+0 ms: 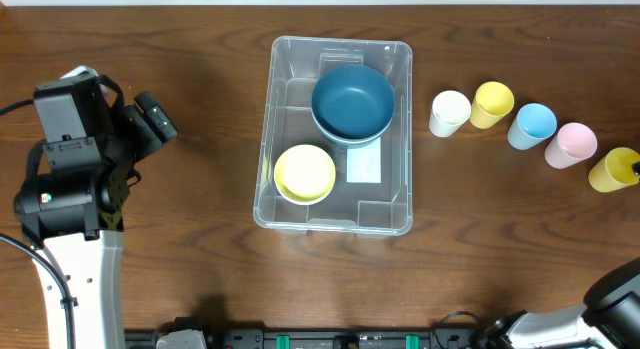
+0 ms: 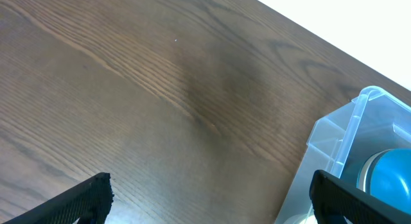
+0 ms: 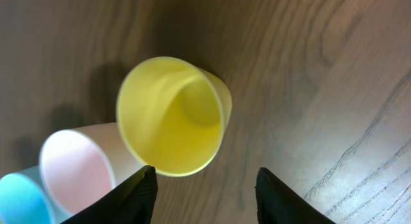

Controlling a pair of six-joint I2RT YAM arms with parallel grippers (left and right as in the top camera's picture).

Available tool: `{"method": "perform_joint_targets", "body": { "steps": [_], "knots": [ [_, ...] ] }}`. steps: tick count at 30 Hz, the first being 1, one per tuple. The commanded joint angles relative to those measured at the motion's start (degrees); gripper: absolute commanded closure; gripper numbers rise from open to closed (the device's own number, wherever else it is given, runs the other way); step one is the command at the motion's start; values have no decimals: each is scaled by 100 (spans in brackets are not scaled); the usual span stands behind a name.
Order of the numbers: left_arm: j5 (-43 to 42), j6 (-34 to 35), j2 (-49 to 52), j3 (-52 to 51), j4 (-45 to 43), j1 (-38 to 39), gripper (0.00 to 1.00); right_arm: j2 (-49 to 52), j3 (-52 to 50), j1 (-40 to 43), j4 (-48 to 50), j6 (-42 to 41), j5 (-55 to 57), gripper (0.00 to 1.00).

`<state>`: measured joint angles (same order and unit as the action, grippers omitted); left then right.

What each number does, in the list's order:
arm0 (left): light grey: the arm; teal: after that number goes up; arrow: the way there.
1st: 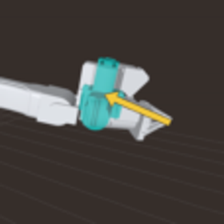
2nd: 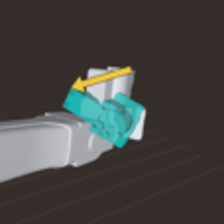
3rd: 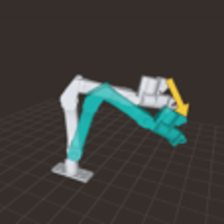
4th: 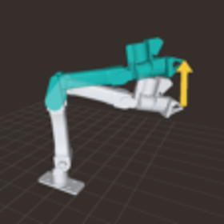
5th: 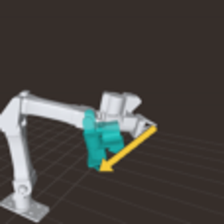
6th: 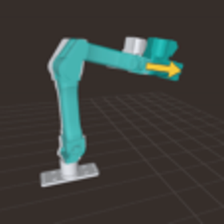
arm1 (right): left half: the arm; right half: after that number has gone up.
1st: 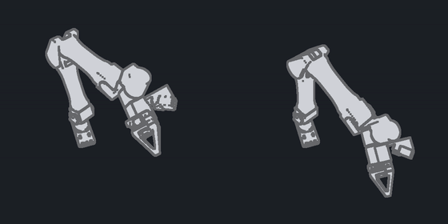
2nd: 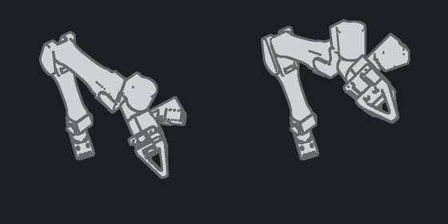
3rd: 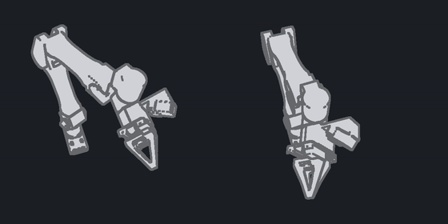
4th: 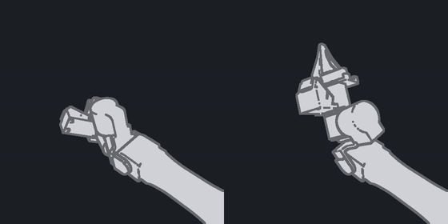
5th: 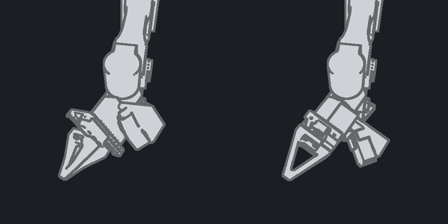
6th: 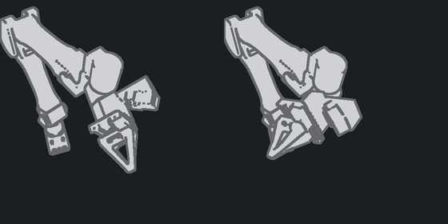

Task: Pack container
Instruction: 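Move the right gripper to the far right yellow cup and grasp it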

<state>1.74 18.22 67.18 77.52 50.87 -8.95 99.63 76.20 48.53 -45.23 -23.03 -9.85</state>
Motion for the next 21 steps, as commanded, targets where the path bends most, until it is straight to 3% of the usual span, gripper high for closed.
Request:
{"method": "perform_joint_targets", "body": {
  "steps": [1, 7, 9, 14, 21],
  "knots": [
    [46, 9, -20, 98, 9, -31, 2, 356, -4, -98, 39, -17, 278, 46],
    [46, 9, -20, 98, 9, -31, 2, 815, -4, -98, 219, -72, 278, 48],
    [46, 9, -20, 98, 9, -31, 2, 927, -4, -98, 269, -70, 280, 54],
    [46, 9, -20, 98, 9, -31, 2, 898, 11, -96, 238, -72, 348, 83],
    [46, 9, -20, 98, 9, -31, 2, -11, 31, -120, -33, -170, 682, 99]
  ]
}}
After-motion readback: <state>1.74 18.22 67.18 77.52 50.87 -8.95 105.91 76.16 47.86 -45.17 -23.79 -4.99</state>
